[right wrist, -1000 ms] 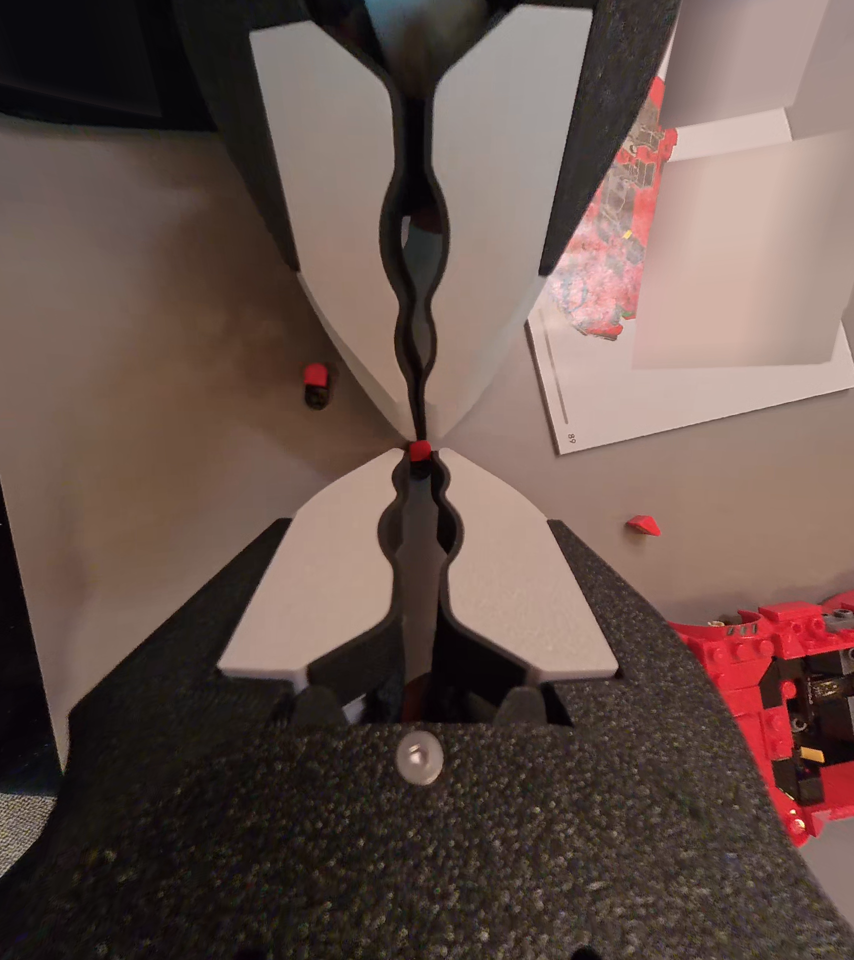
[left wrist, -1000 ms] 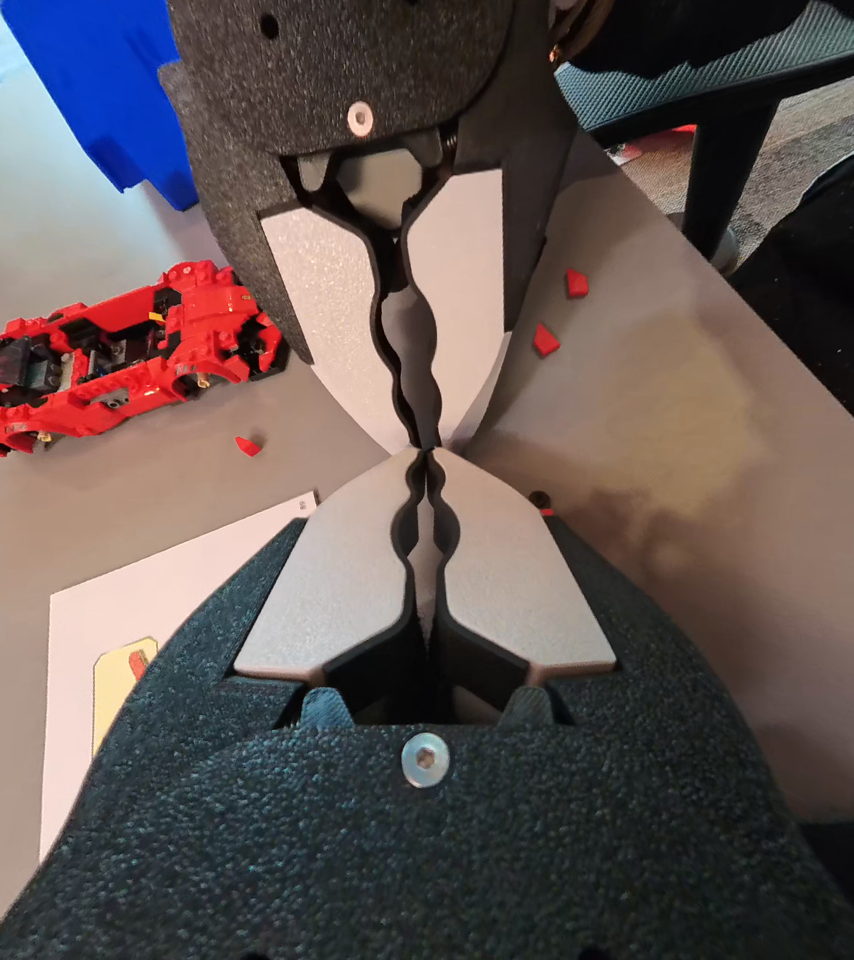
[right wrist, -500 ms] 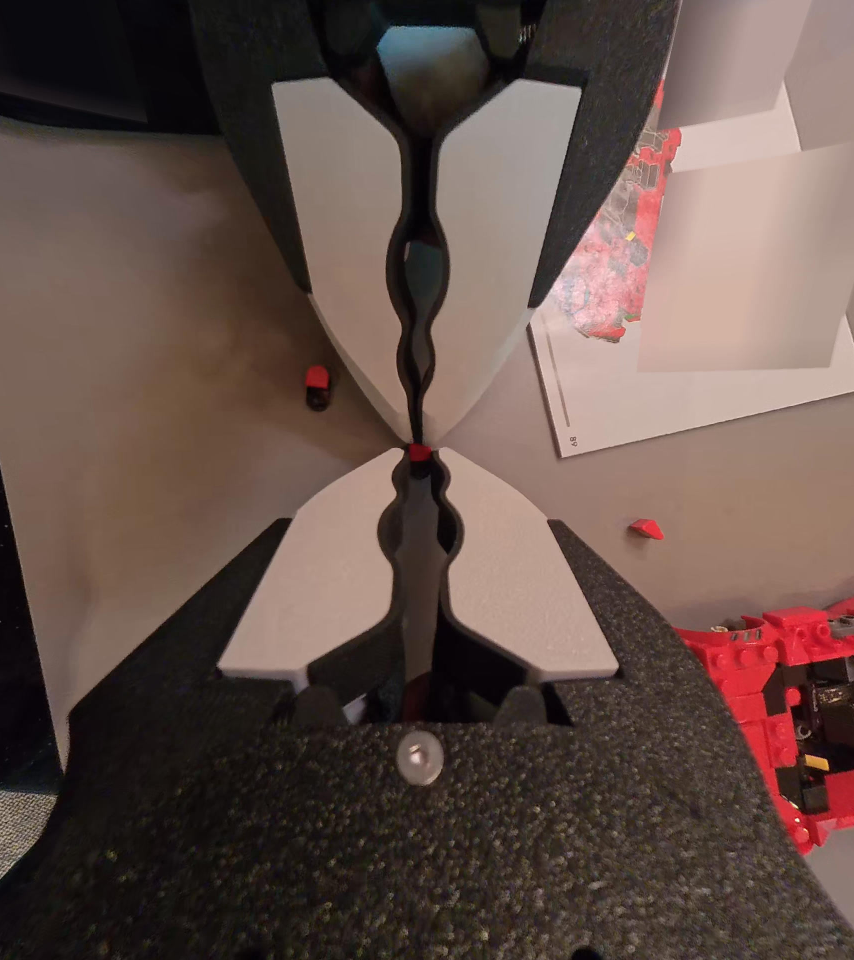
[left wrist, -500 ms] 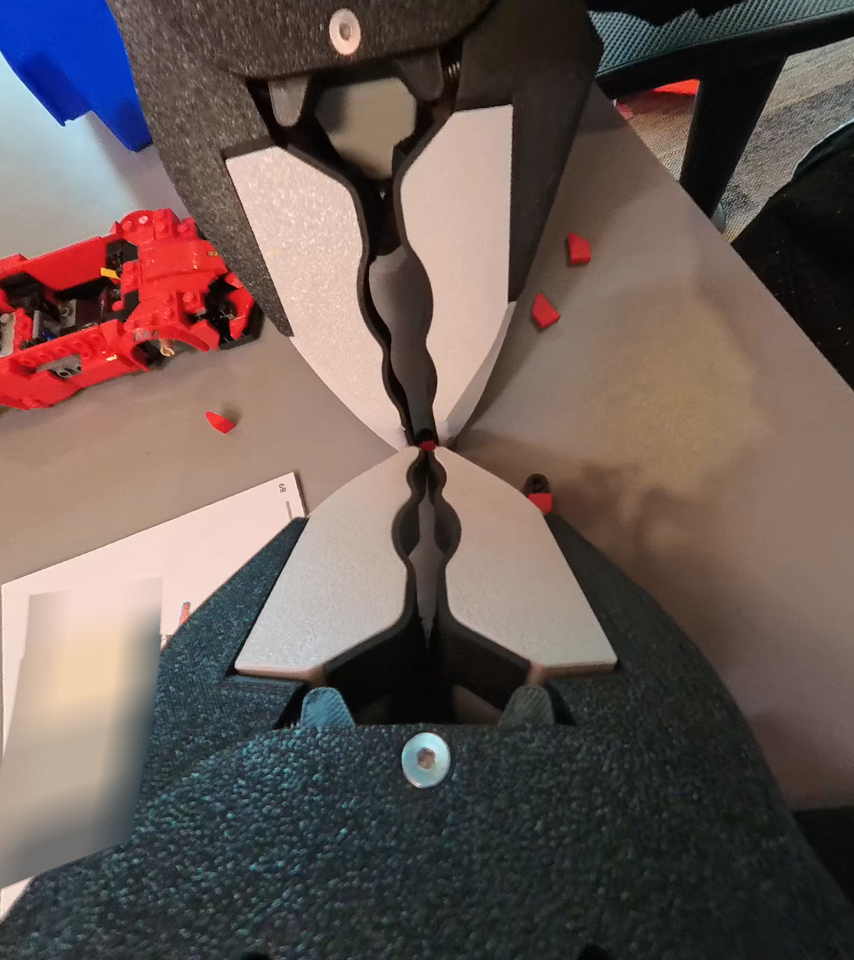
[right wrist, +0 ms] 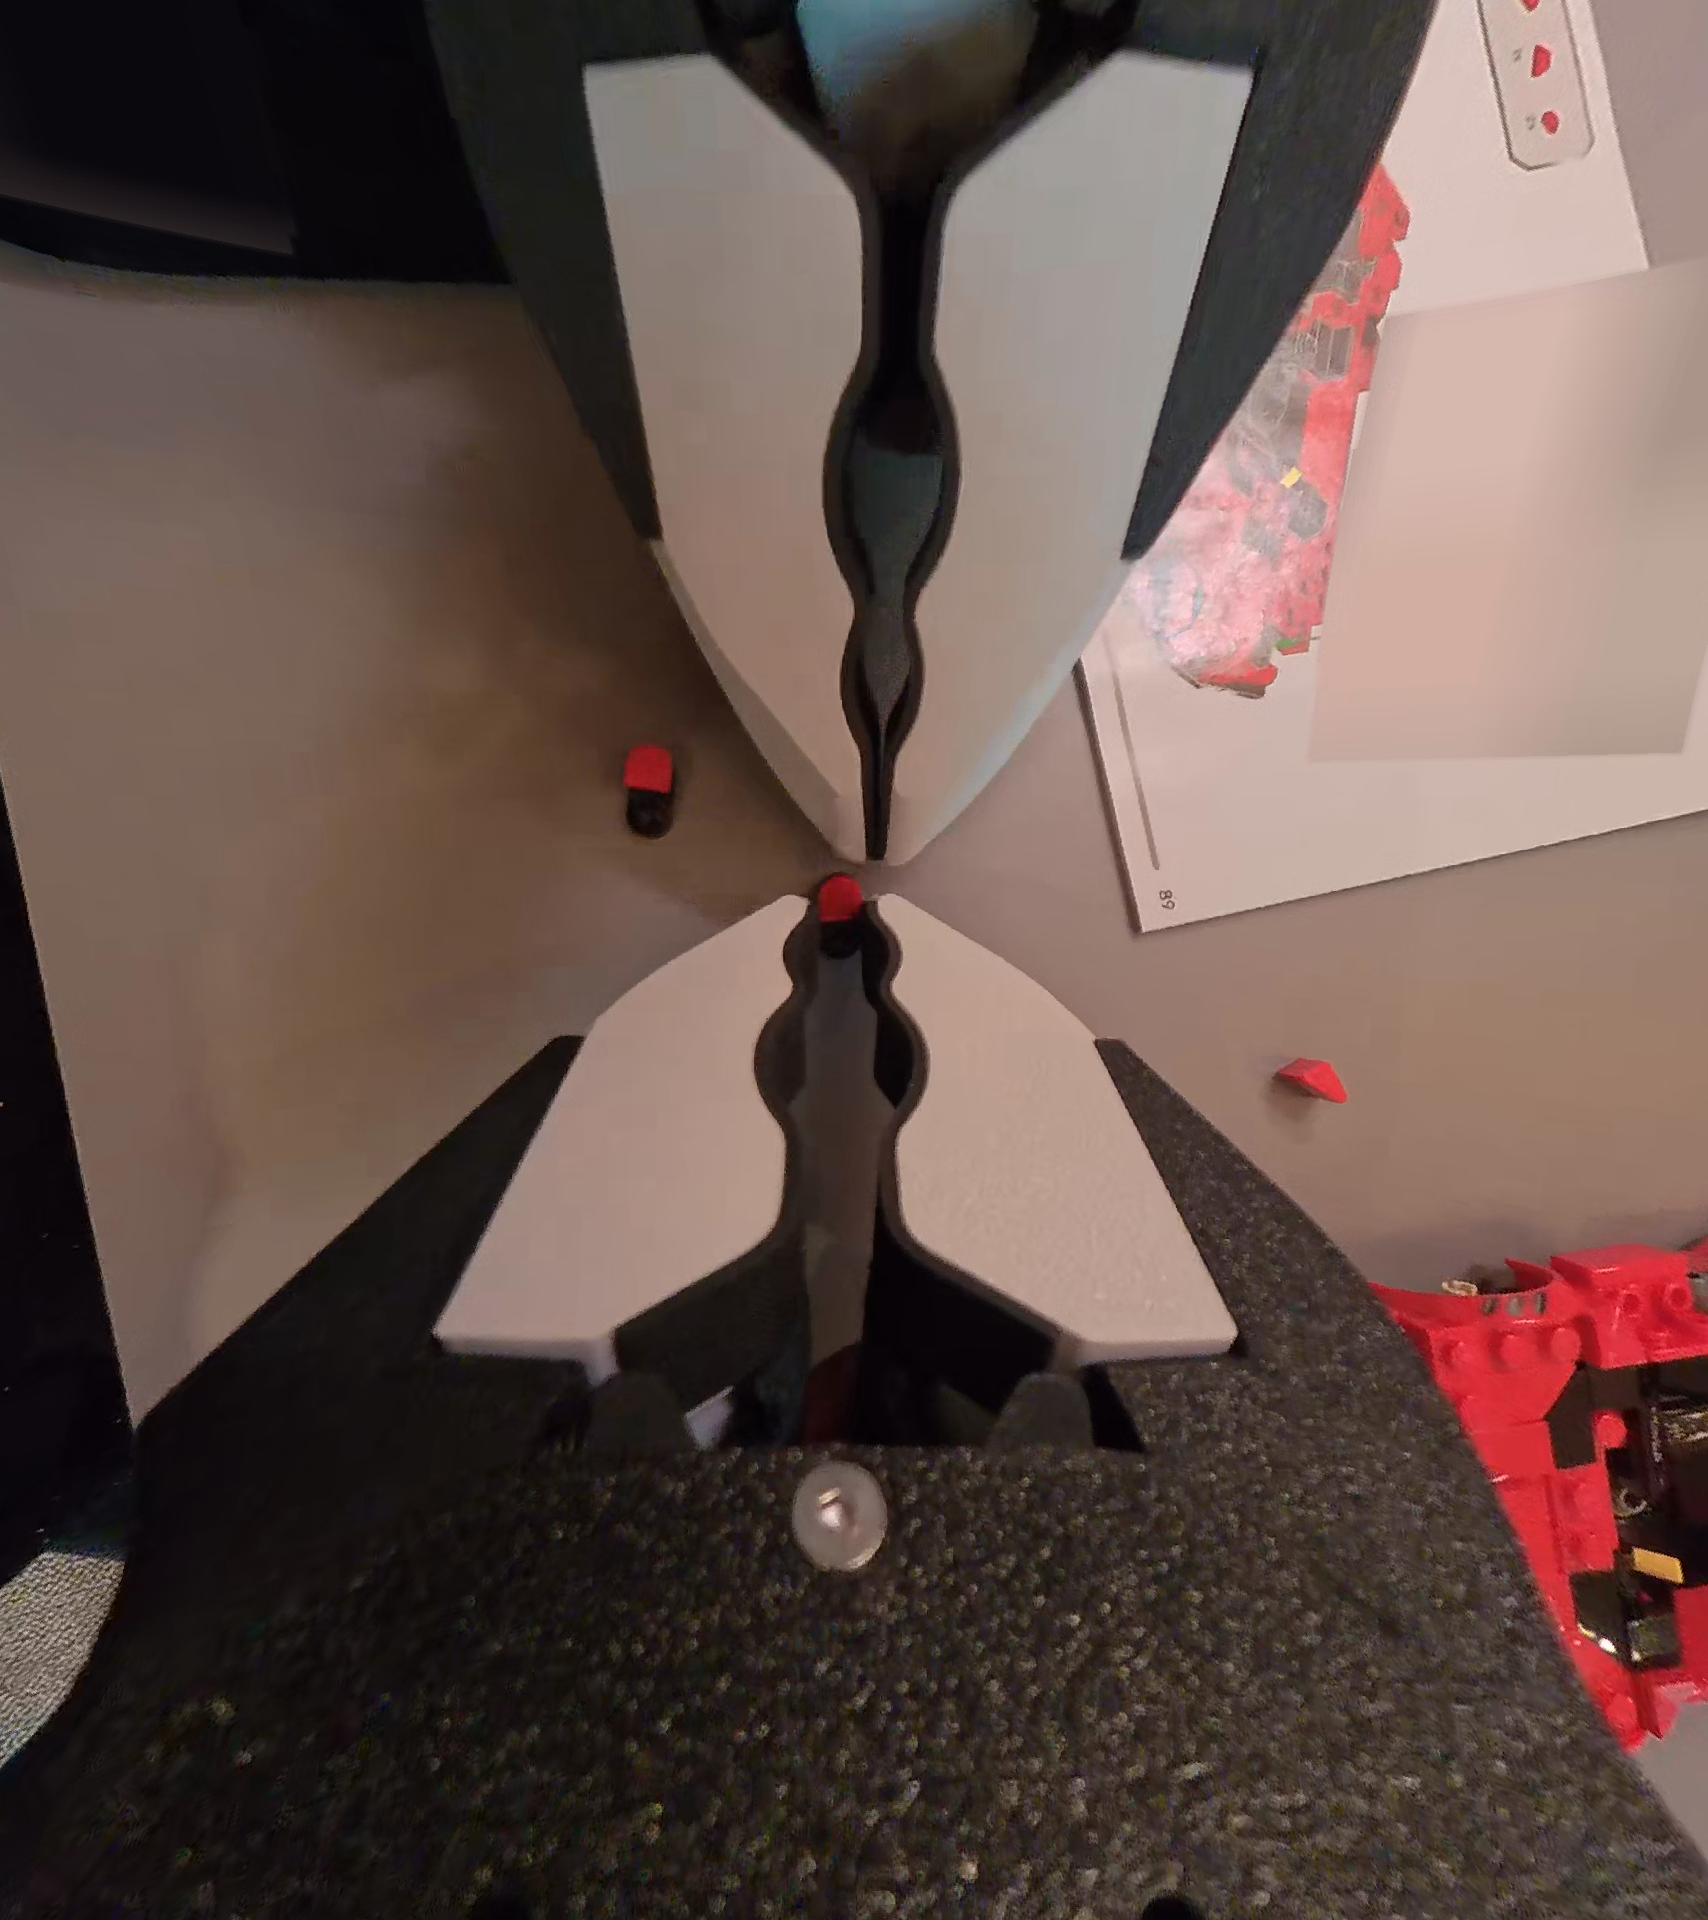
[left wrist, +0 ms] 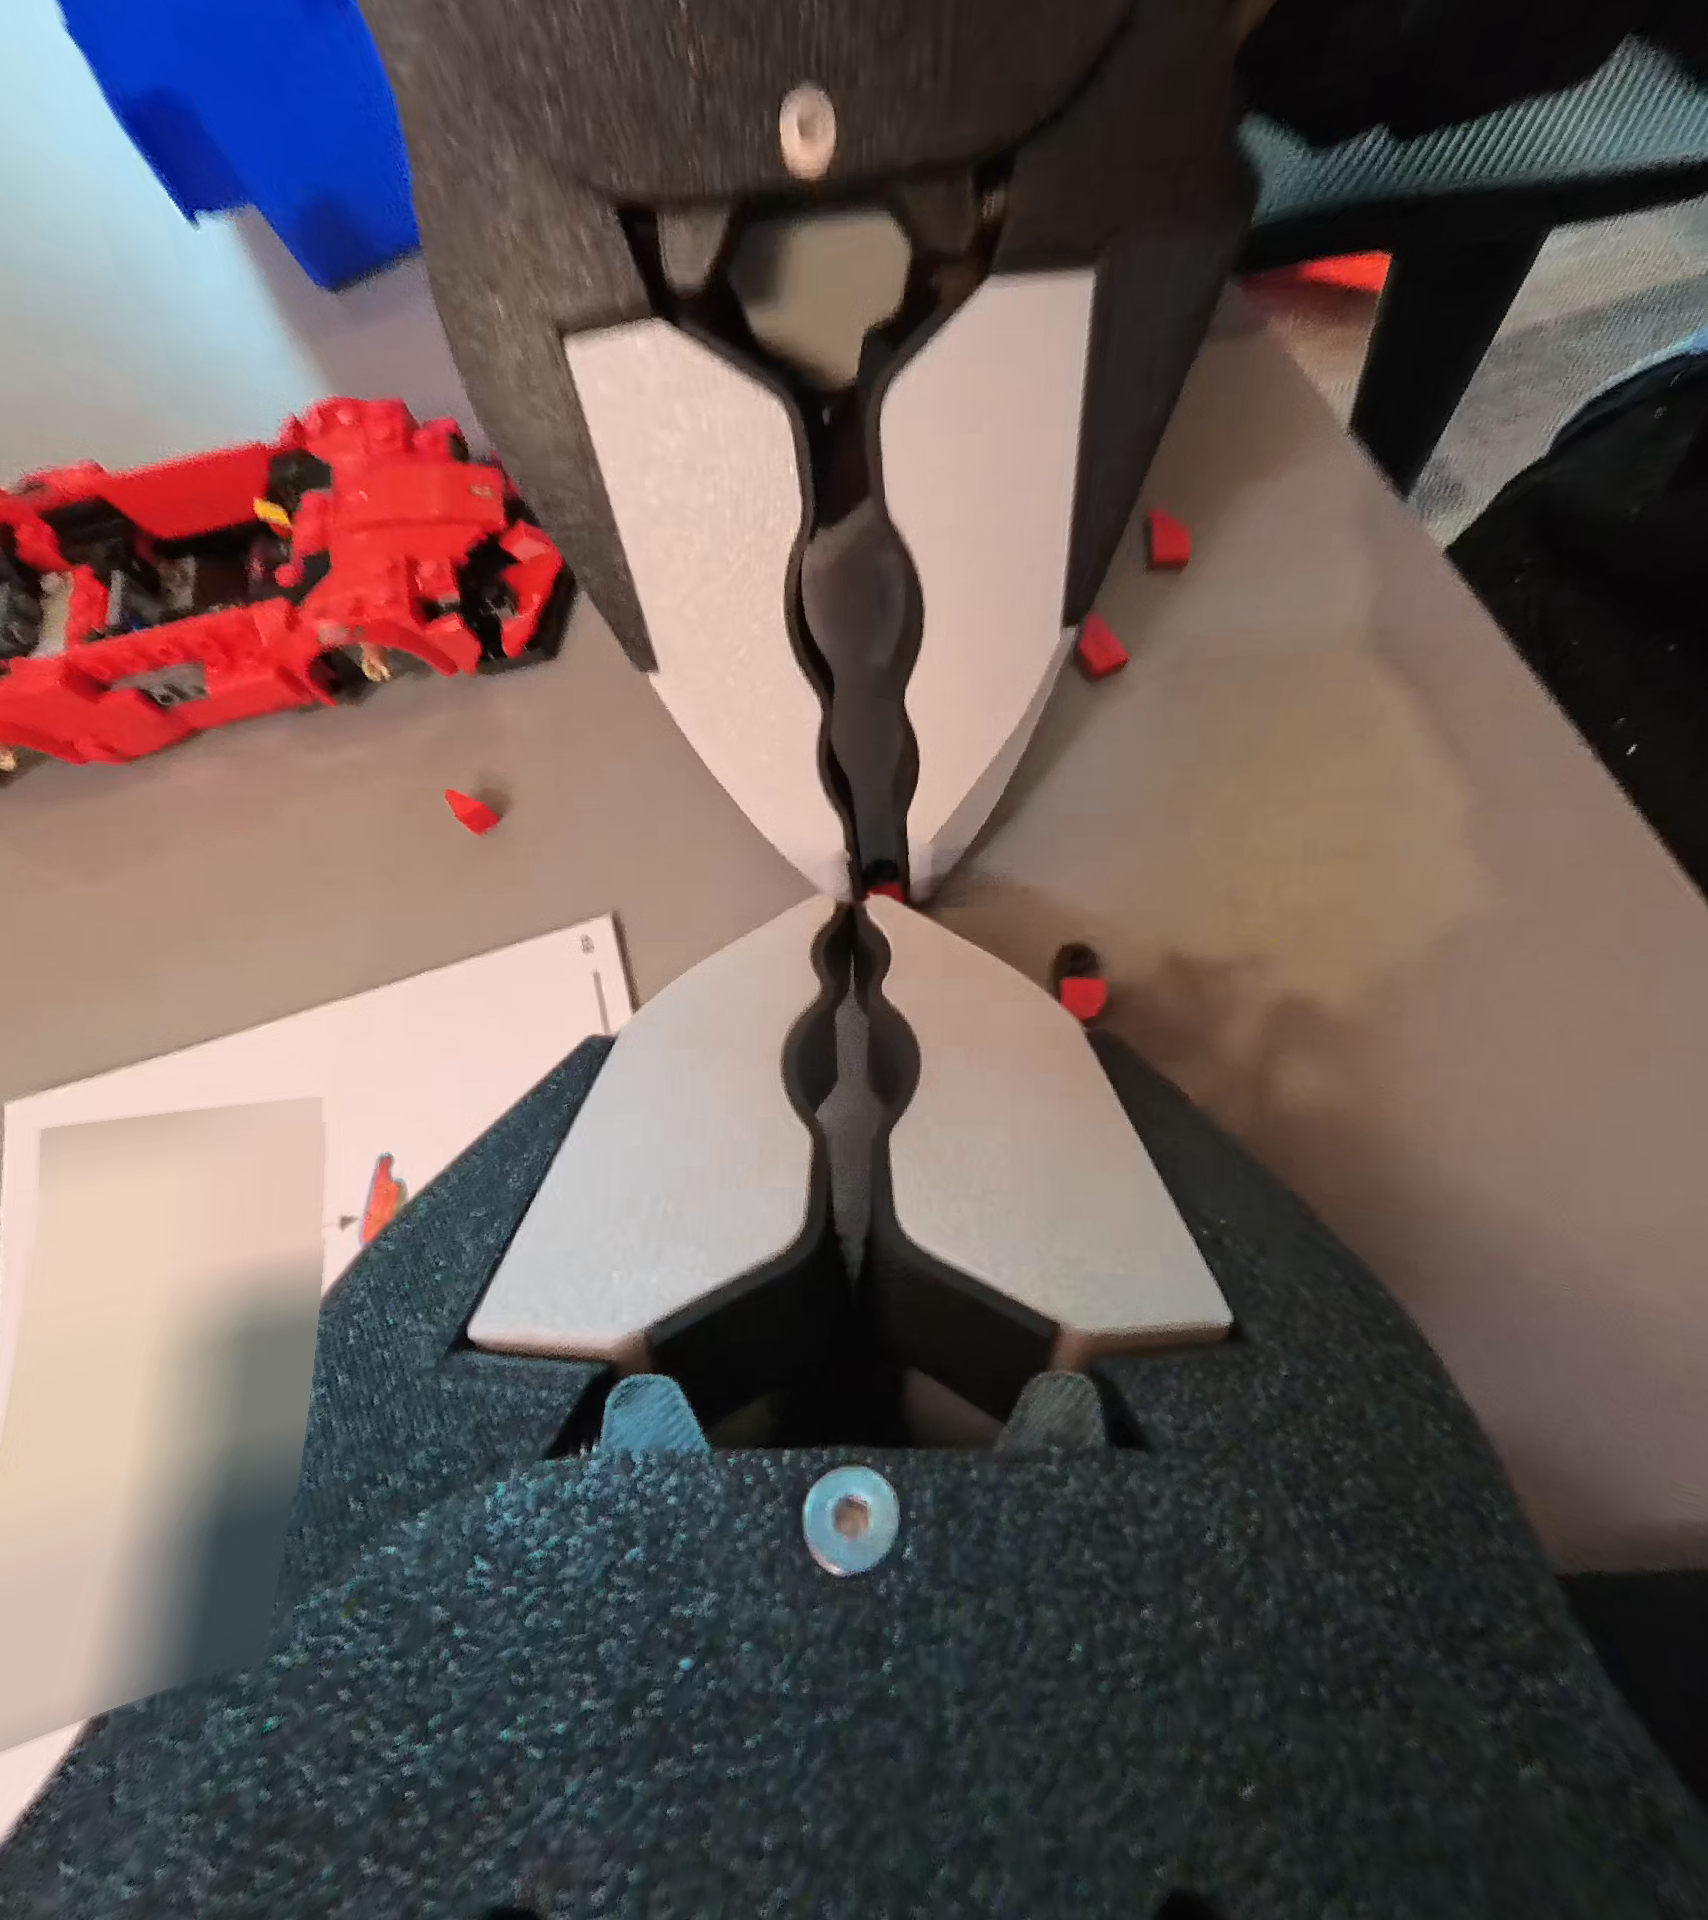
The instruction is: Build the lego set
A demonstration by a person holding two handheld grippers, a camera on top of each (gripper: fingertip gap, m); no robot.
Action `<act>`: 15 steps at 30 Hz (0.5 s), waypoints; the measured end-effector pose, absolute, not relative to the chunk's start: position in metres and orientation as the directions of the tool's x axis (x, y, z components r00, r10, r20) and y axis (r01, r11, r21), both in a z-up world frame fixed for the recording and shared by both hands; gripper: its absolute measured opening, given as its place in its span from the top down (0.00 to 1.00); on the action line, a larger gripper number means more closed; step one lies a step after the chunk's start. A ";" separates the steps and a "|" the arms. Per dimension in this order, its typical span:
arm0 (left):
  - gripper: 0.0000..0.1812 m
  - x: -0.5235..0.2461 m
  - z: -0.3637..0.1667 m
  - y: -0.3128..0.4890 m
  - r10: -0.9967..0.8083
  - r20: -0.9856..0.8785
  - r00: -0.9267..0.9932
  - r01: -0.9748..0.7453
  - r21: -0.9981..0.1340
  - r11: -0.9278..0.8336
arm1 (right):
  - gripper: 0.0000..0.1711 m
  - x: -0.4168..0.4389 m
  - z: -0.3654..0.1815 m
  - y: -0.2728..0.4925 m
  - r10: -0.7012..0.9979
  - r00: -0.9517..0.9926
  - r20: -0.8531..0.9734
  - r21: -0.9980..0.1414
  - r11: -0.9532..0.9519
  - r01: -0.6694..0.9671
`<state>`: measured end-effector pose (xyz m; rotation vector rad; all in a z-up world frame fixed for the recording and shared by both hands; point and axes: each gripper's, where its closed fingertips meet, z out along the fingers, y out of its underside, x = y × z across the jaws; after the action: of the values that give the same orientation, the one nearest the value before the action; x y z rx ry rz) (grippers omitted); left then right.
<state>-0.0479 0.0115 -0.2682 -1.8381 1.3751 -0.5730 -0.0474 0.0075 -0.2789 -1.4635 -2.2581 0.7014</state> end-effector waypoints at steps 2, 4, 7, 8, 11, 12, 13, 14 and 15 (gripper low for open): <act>1.00 -0.042 -0.260 0.010 -0.947 -0.081 0.310 -0.559 -0.822 -0.113 | 0.96 -0.048 -0.279 0.007 0.916 -0.400 0.032 -0.581 0.343 0.738; 1.00 -0.039 -0.260 0.010 -0.950 -0.086 0.299 -0.557 -0.824 -0.101 | 0.96 -0.047 -0.279 0.008 0.915 -0.401 0.034 -0.577 0.346 0.740; 1.00 -0.039 -0.260 0.010 -0.950 -0.089 0.299 -0.555 -0.826 -0.097 | 0.96 -0.047 -0.279 0.008 0.917 -0.398 0.030 -0.581 0.340 0.740; 1.00 -0.039 -0.260 0.010 -0.950 -0.092 0.299 -0.556 -0.826 -0.095 | 0.96 -0.047 -0.279 0.008 0.917 -0.398 0.030 -0.580 0.340 0.740; 1.00 -0.040 -0.264 0.009 -0.952 -0.103 0.288 -0.580 -0.810 -0.088 | 0.96 -0.047 -0.279 0.008 0.917 -0.397 0.024 -0.581 0.336 0.741; 1.00 -0.042 -0.267 0.009 -0.953 -0.109 0.283 -0.601 -0.794 -0.087 | 0.96 -0.047 -0.279 0.008 0.917 -0.398 0.023 -0.581 0.336 0.741; 1.00 -0.042 -0.269 0.009 -0.953 -0.117 0.279 -0.611 -0.787 -0.082 | 0.96 -0.047 -0.279 0.008 0.917 -0.399 0.024 -0.582 0.337 0.740; 1.00 -0.041 -0.268 0.009 -0.952 -0.126 0.280 -0.610 -0.789 -0.075 | 0.96 -0.047 -0.279 0.008 0.917 -0.399 0.025 -0.582 0.338 0.740; 1.00 -0.040 -0.267 0.010 -0.951 -0.130 0.282 -0.604 -0.794 -0.071 | 0.96 -0.047 -0.279 0.008 0.917 -0.398 0.026 -0.582 0.338 0.740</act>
<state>-0.0403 0.0097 -0.2670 -1.7709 1.4141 -0.5600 -0.0469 0.0078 -0.2792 -1.4678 -2.2587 0.7039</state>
